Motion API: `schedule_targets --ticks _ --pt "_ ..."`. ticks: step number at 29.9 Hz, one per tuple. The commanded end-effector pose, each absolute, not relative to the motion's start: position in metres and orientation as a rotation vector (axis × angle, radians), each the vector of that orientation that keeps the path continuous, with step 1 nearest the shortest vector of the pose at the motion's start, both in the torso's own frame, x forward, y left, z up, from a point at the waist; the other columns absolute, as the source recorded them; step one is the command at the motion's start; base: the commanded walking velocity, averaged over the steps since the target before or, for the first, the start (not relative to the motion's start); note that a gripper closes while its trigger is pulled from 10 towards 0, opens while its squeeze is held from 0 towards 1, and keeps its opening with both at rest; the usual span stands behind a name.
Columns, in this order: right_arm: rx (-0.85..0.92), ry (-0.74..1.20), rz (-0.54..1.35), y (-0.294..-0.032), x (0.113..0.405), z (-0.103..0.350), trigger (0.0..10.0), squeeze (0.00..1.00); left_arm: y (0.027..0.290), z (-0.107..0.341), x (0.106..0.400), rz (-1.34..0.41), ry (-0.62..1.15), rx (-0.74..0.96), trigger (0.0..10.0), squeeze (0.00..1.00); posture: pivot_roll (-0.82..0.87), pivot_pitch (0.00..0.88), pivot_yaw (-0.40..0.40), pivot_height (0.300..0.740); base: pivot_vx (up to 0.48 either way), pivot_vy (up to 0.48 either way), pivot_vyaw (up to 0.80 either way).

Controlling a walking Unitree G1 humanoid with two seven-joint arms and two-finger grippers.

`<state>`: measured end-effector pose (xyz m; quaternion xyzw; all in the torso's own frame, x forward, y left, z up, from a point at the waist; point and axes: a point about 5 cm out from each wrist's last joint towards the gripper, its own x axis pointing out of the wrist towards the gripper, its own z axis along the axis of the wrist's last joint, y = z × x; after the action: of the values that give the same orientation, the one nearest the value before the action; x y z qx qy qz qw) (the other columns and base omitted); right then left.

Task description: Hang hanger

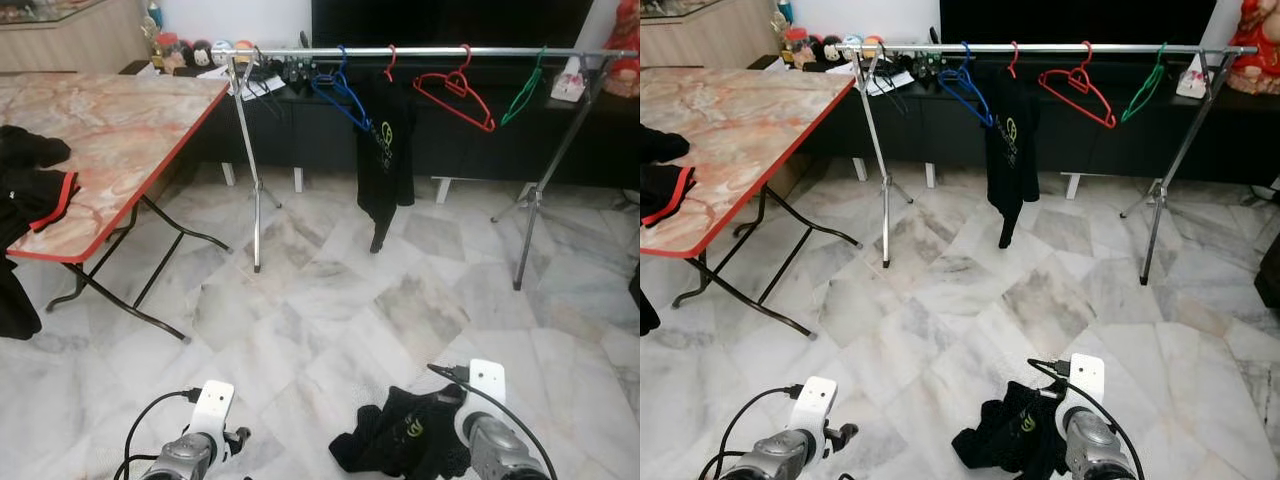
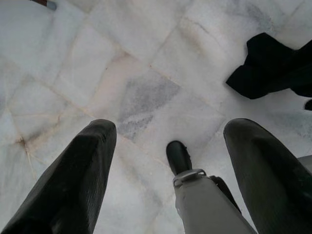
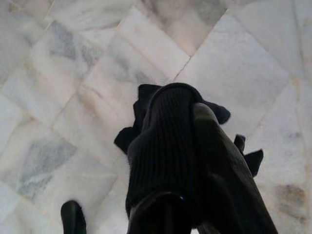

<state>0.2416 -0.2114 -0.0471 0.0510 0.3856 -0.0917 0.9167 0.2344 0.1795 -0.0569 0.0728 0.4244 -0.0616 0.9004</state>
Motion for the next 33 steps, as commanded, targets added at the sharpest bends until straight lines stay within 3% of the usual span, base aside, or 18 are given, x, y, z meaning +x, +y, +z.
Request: schedule_targets --ticks 1,7,33 --pt "0.087 0.779 -0.168 -0.2092 0.2479 -0.043 10.0 0.0 0.1831 -0.0554 0.236 -0.119 0.878 0.141 10.0 0.0 -0.07 0.0 -0.004 0.74 0.0 0.0 0.0" --pt "0.153 0.694 -0.22 -0.2103 0.2521 -0.0382 10.0 0.0 0.1828 -0.0543 0.2377 -0.124 0.876 0.143 10.0 0.0 -0.07 0.0 -0.002 0.74 0.178 0.0 0.0" --pt "0.137 0.678 -0.237 -0.211 0.2539 -0.0364 10.0 0.0 0.1833 -0.0531 0.2393 -0.137 0.873 0.144 10.0 0.0 -0.07 0.0 0.005 0.74 0.313 0.0 0.0"
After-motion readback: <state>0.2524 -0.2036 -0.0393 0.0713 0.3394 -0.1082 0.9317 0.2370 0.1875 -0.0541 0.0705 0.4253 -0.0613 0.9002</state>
